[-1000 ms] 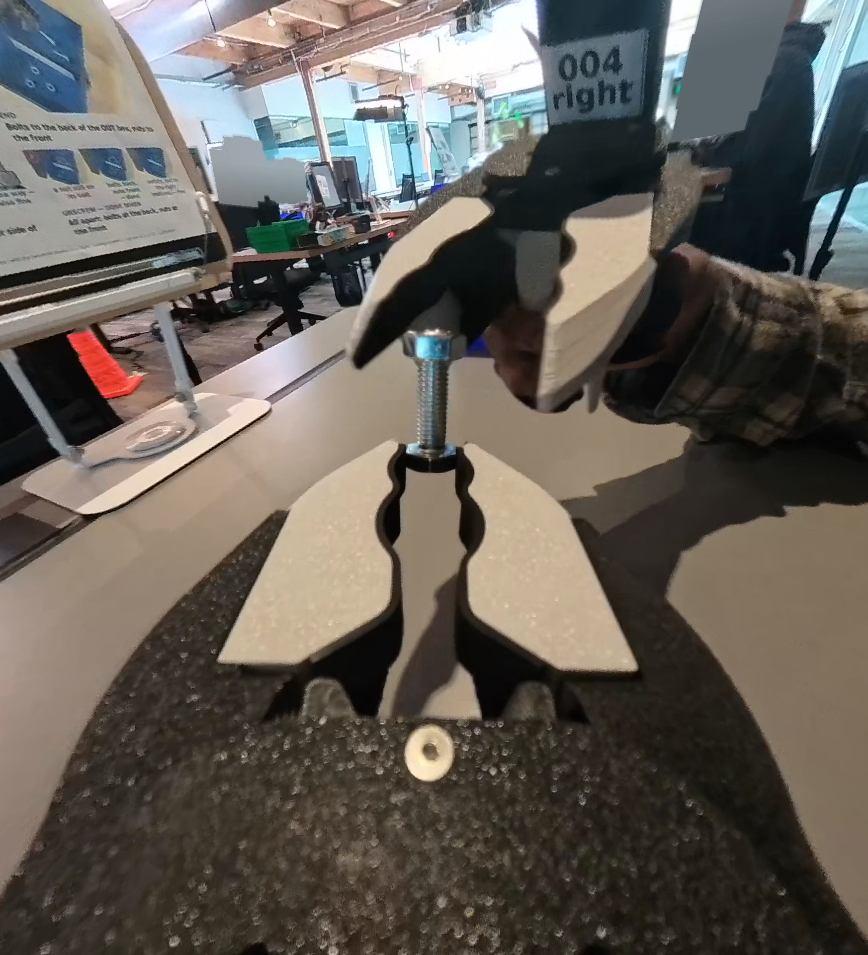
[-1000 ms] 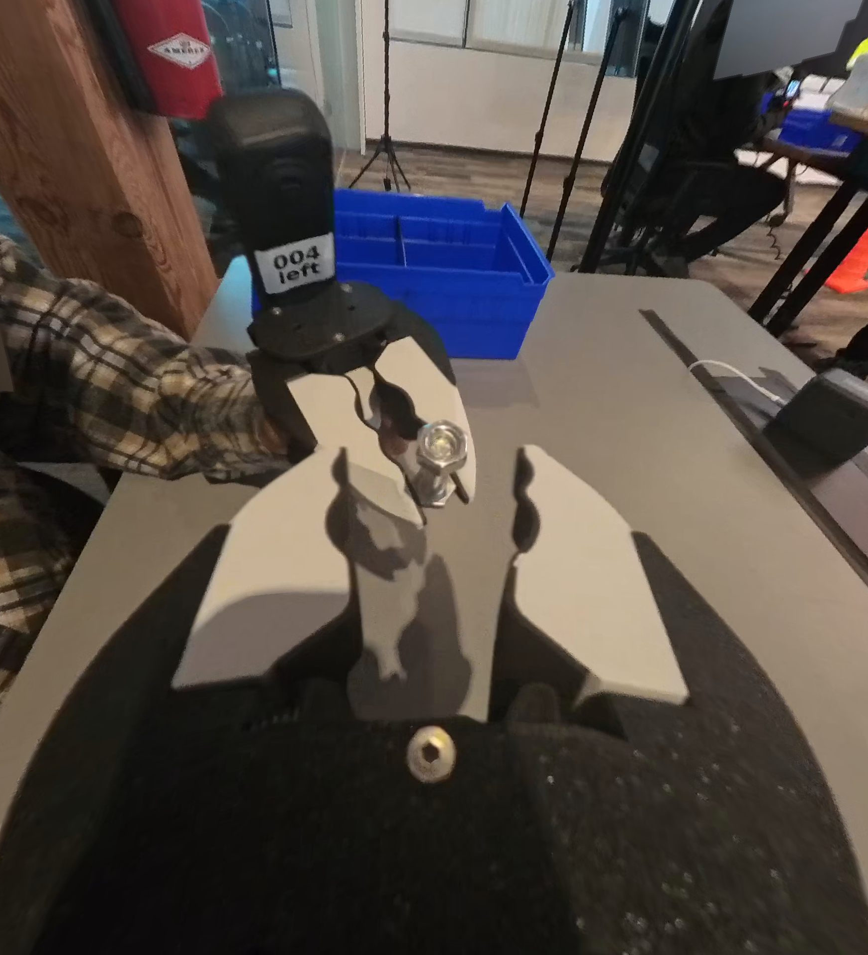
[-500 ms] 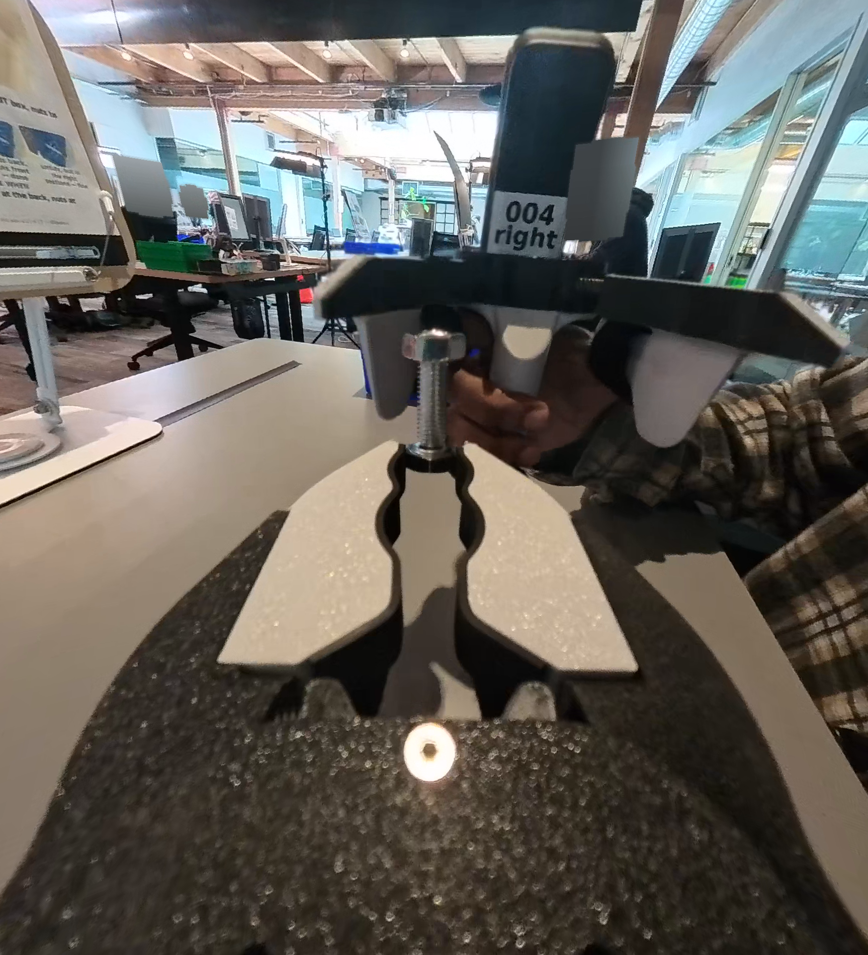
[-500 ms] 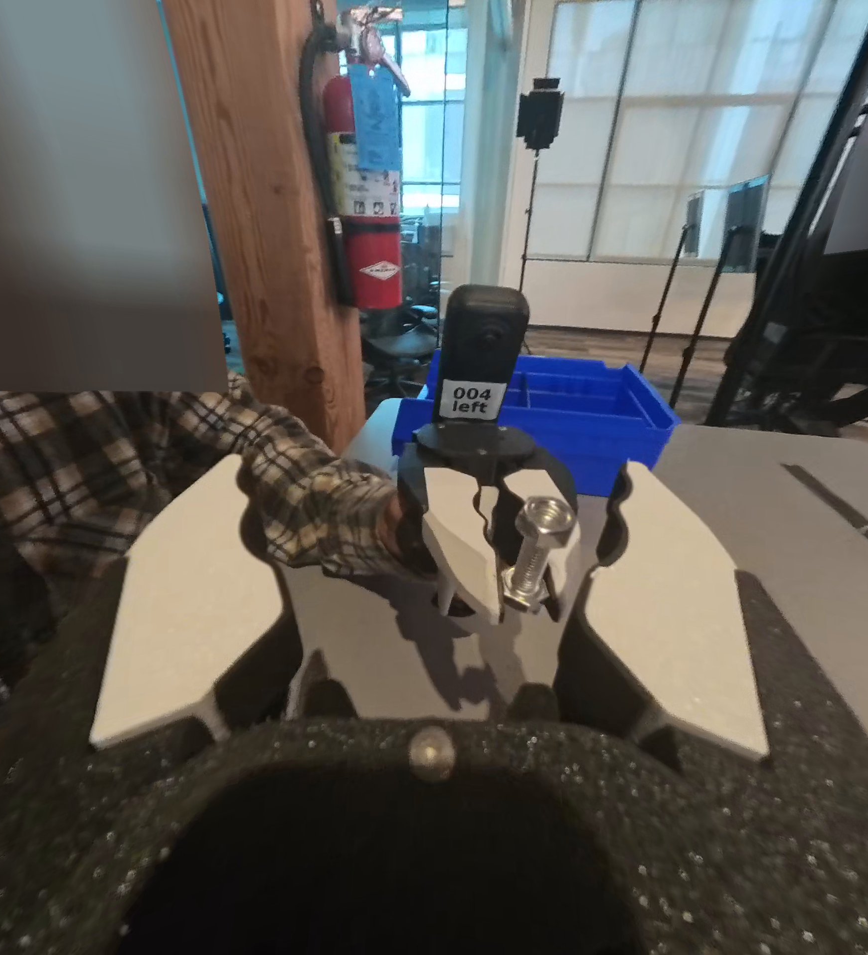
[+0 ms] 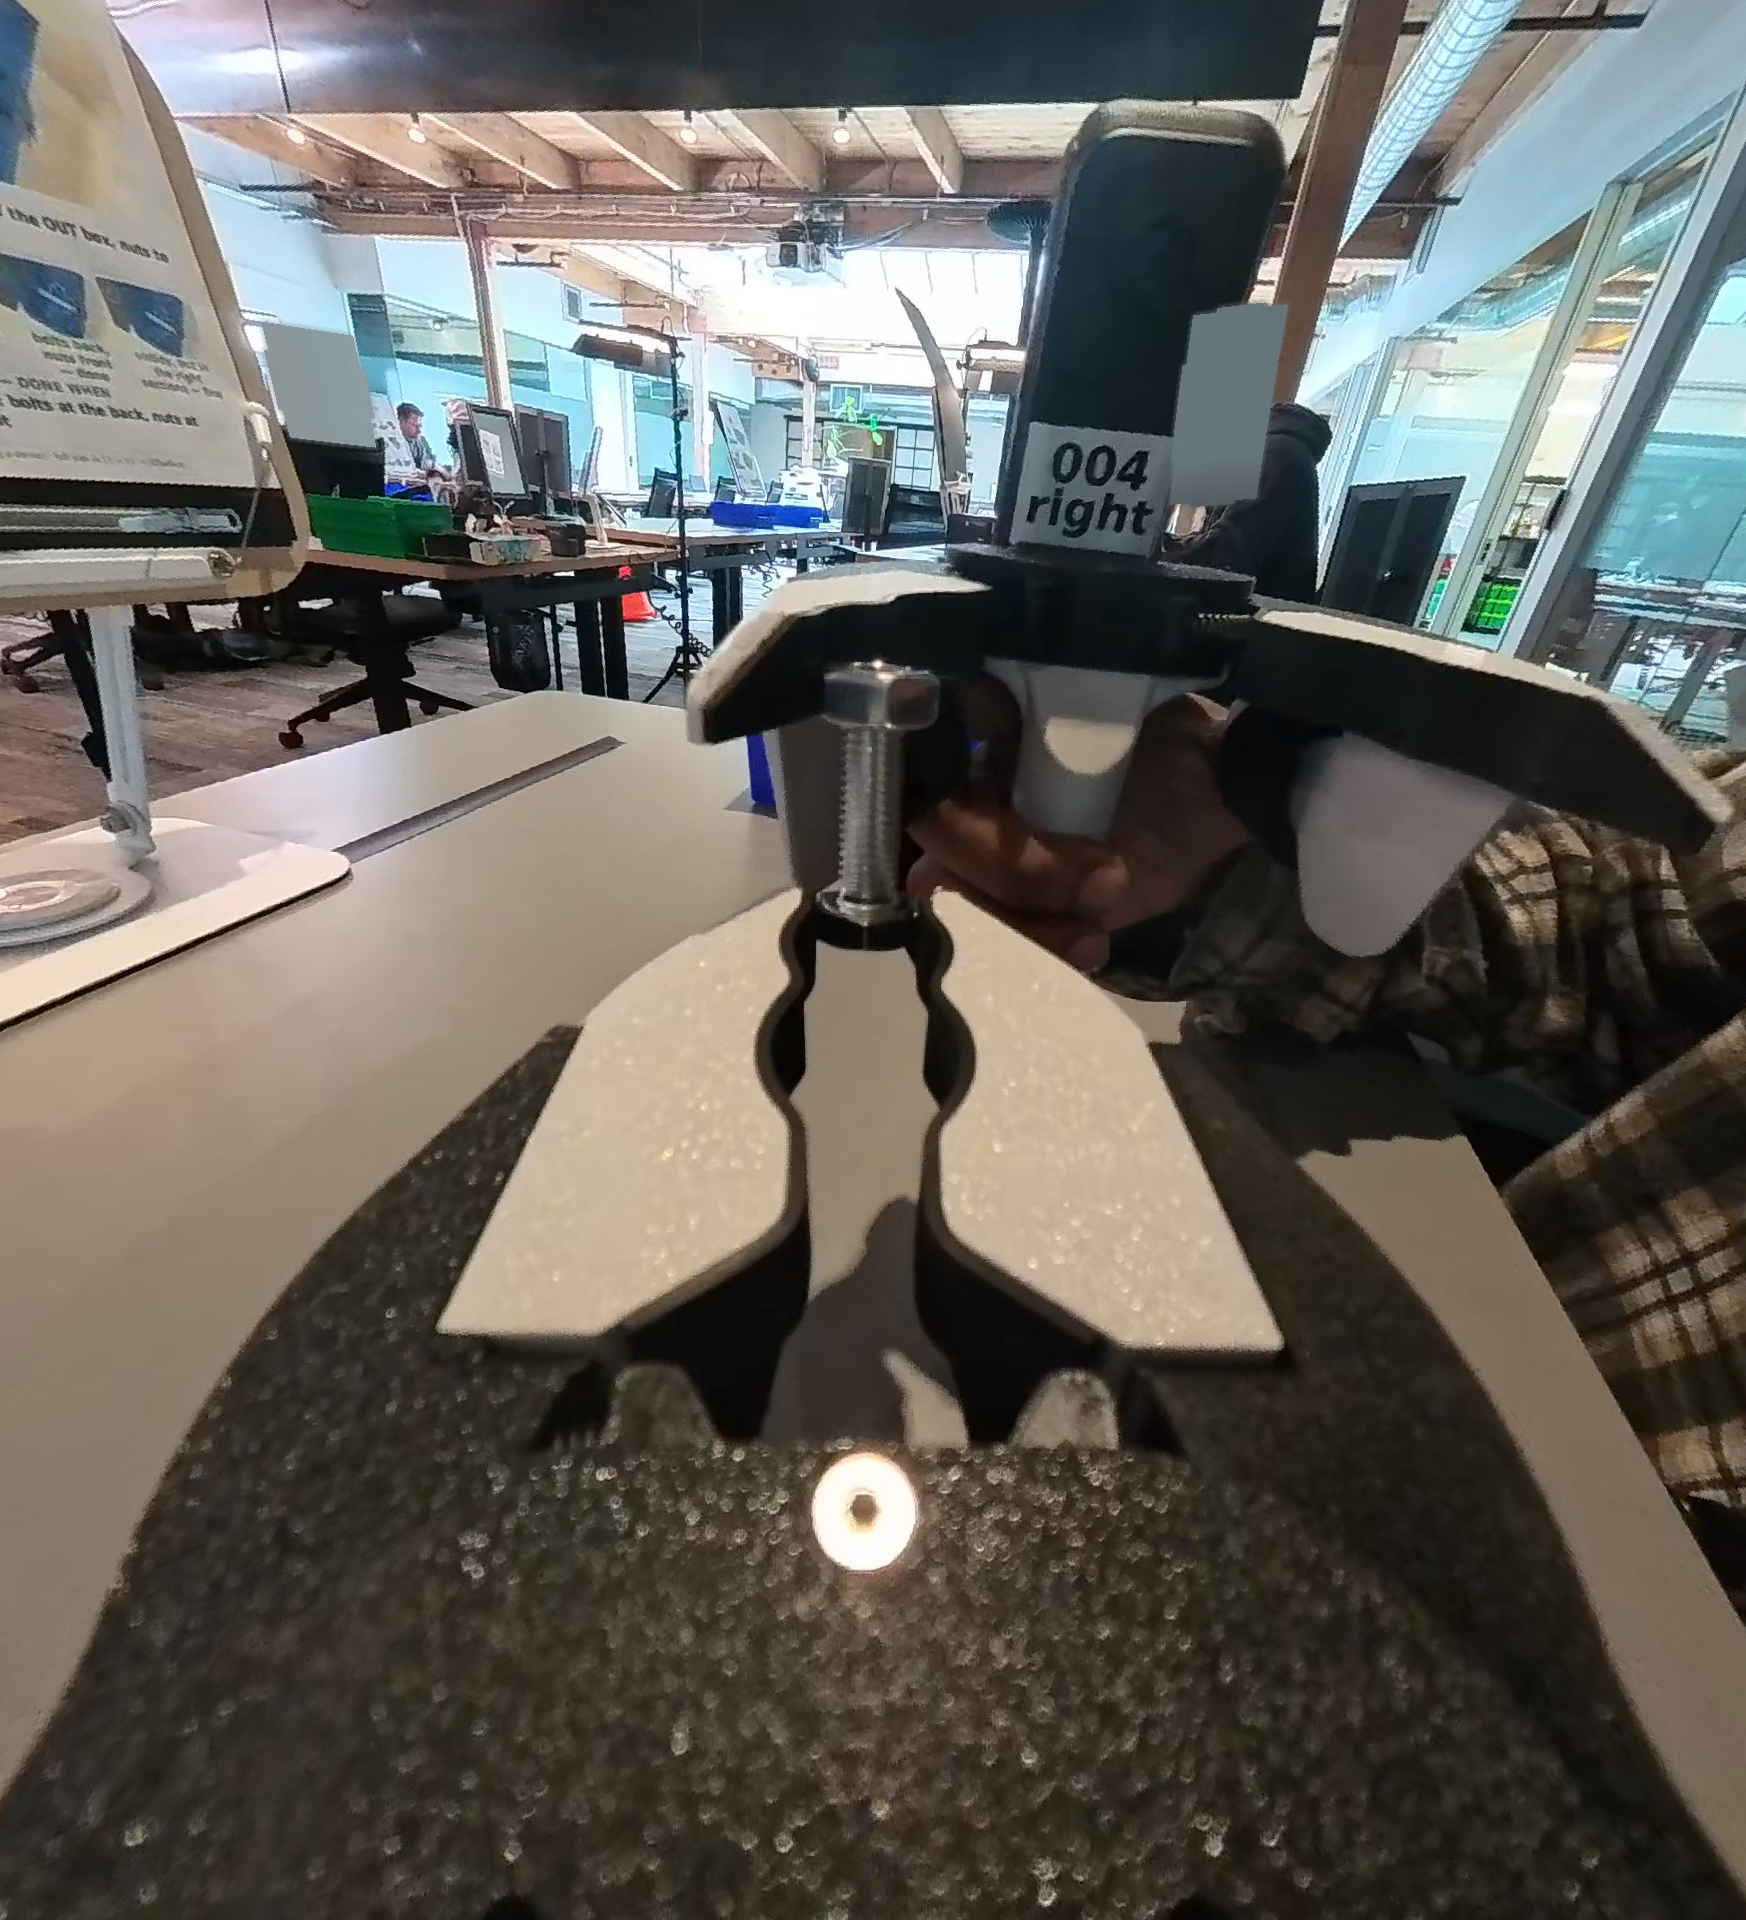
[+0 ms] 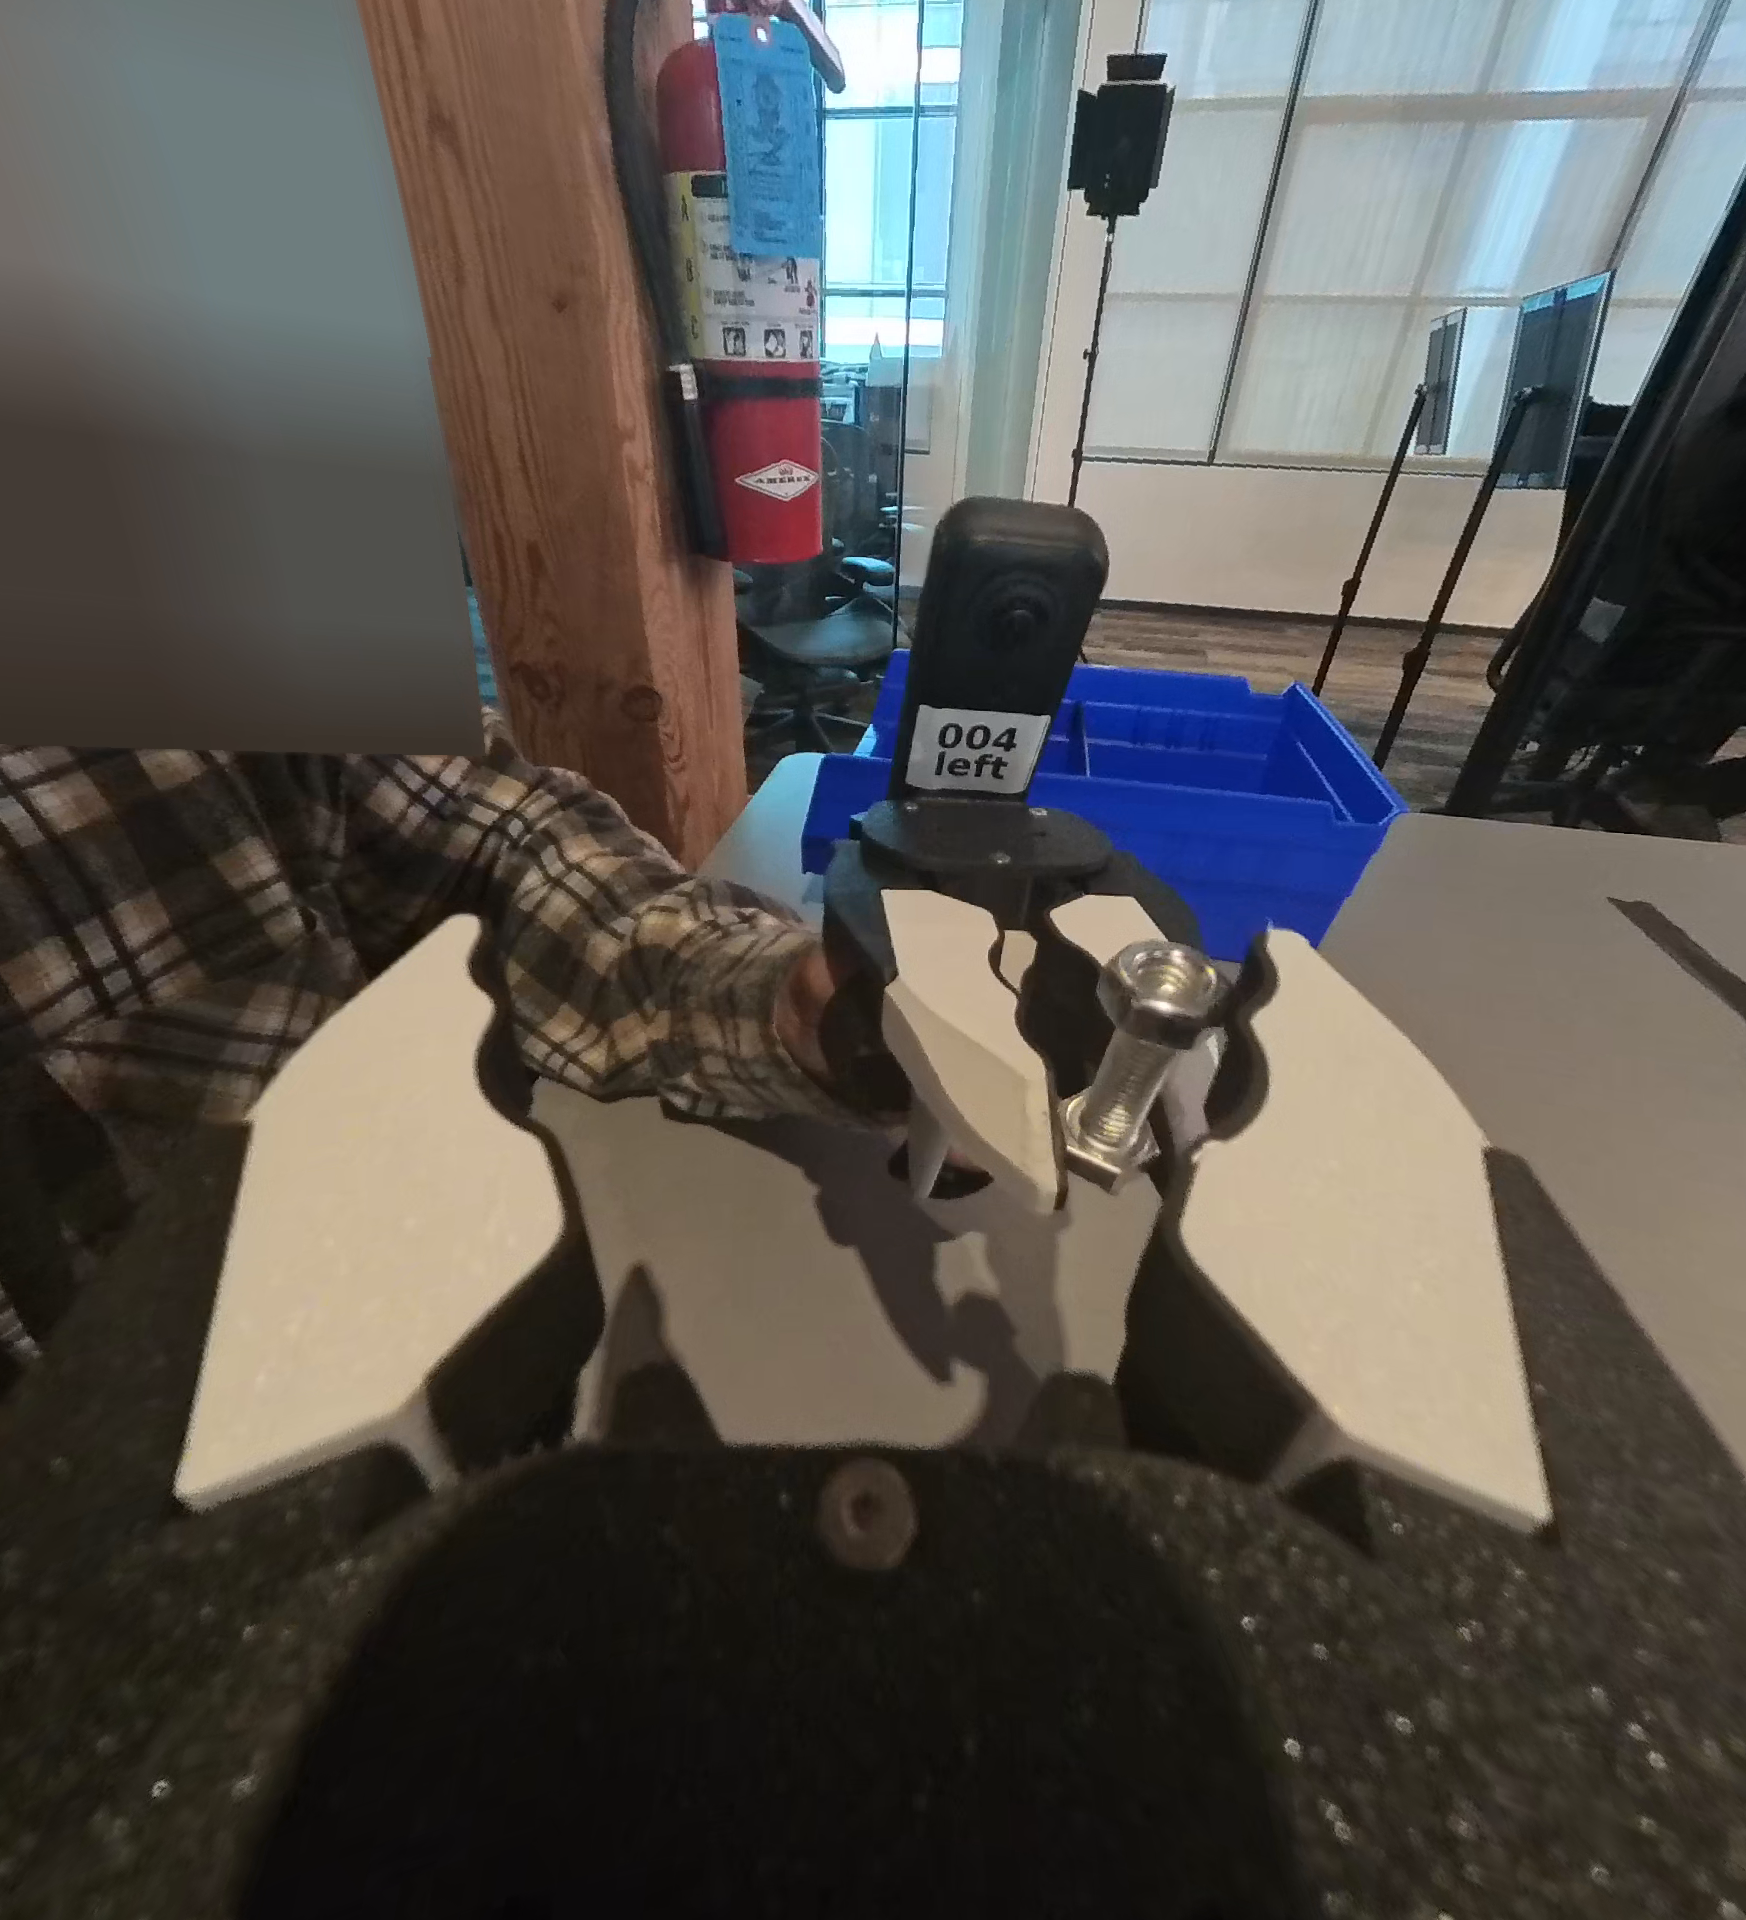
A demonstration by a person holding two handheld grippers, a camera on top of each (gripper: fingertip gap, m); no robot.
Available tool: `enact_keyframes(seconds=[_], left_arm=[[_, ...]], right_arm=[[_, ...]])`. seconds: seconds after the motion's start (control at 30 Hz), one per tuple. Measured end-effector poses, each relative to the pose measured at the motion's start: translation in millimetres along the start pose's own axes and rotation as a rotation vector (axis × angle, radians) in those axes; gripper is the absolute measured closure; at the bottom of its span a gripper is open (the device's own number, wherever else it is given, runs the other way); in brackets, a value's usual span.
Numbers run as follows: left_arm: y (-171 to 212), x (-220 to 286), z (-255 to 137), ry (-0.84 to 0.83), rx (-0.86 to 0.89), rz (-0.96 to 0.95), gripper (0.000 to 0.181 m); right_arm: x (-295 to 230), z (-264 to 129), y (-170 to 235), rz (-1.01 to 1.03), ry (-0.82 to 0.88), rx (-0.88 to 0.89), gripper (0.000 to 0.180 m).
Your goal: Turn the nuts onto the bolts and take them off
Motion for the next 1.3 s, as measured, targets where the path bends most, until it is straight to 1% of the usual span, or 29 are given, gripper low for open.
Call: enact_keyframes(seconds=[0.67,1.13,1.3], left_arm=[[0.4,-1.3,-0.6,-0.016,-0.008,-0.006,0.163],[0.2,-2.2,-1.5,-0.024,-0.009,-0.01,0.163],[1.1,0.8,1.0,0.009,-0.015,-0.011,0.164]], right_arm=[[-3.0,-8.1,-0.2,-0.015,0.012,-0.03,0.054],[-1.4,-14.1,-2.5,-0.01,0.021,-0.021,0.056],[0.4,-7.2,-1.7,0.009,-0.033,-0.009,0.056]])
Point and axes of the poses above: each gripper's, where its closed fingertips meet, z out along the fingers, y out of its underside, x = y × z across the jaws, the point moved 10 cm from there along -z, back along the fingers, and after that the axes turned 6 degrees about x, right-handed, at the moved point
